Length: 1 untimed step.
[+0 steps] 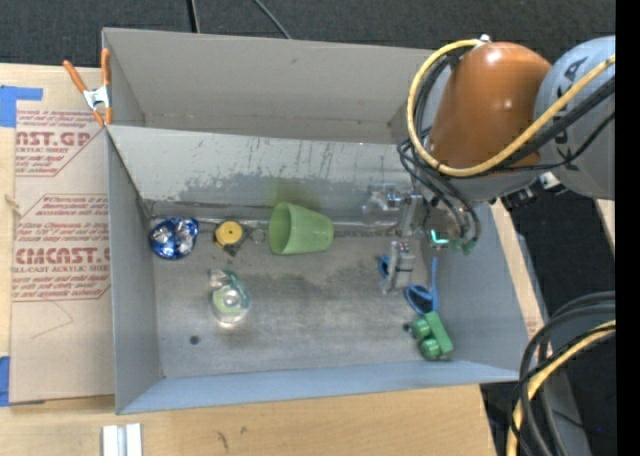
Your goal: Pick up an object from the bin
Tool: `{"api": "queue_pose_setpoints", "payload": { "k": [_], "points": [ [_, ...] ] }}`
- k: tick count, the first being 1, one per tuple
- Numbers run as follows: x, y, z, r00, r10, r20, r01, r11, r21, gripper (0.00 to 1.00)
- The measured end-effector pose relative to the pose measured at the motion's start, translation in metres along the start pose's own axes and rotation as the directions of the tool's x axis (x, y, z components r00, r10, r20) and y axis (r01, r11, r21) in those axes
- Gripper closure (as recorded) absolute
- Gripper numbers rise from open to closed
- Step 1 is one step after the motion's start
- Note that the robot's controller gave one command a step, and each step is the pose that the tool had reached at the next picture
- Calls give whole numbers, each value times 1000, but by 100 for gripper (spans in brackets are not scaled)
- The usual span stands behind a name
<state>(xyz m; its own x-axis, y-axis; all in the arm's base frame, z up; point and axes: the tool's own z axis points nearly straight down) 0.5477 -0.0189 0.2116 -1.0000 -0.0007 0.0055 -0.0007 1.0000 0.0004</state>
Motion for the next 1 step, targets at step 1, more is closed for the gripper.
{"api": "queue_pose_setpoints", "payload": {
  "k": [1],
  "points": [
    [-9,-61,89,999,36,1,-36,999,1,0]
  ]
}}
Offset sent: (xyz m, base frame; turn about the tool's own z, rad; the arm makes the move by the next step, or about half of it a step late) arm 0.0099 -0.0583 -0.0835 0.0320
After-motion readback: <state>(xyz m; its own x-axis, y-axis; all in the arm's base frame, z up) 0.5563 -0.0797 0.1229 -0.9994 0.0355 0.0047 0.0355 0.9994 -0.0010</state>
